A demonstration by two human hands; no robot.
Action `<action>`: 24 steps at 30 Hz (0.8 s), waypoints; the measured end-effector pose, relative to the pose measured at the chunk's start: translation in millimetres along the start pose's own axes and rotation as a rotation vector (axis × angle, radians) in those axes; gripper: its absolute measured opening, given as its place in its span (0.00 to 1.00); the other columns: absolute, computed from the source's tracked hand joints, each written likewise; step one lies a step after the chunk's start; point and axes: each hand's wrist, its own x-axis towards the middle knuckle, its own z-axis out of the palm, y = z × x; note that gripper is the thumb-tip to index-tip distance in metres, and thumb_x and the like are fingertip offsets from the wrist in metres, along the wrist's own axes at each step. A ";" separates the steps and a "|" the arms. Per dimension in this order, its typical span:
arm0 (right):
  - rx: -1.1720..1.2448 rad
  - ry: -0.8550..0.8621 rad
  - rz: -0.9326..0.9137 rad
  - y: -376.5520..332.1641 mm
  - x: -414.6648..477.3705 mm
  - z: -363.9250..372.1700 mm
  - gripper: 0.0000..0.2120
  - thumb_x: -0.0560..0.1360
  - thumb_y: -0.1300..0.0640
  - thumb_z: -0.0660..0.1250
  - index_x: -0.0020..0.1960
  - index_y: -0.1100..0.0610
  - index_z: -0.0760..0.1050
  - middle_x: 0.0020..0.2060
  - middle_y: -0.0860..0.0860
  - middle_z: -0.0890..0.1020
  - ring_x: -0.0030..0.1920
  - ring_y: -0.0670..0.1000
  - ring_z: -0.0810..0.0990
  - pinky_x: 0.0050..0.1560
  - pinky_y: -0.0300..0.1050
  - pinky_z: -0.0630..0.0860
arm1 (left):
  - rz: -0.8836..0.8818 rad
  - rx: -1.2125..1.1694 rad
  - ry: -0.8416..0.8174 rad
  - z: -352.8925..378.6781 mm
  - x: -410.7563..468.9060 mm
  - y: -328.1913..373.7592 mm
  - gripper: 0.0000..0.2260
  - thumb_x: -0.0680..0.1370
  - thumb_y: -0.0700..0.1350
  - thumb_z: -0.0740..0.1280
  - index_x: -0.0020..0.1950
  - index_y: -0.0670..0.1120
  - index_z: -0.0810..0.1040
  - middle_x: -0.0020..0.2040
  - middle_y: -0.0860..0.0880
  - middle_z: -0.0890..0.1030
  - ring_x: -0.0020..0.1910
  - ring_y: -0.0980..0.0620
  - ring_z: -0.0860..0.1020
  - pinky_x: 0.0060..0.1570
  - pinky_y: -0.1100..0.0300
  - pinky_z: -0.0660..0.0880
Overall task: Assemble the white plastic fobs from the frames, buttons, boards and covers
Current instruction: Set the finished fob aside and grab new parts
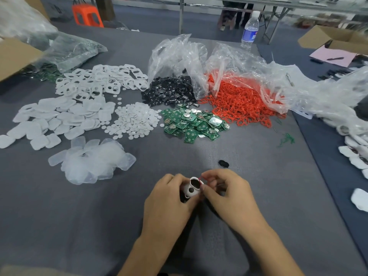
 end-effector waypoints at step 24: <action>-0.512 -0.289 -0.189 -14.3 18.6 0.2 0.08 0.73 0.59 0.71 0.49 0.47 0.84 0.41 0.48 0.75 0.42 0.52 0.77 0.43 0.48 0.75 | 0.006 -0.037 0.003 7.2 -4.3 -4.5 0.20 0.67 0.73 0.67 0.48 0.59 0.76 0.41 0.62 0.76 0.46 0.61 0.73 0.39 0.69 0.66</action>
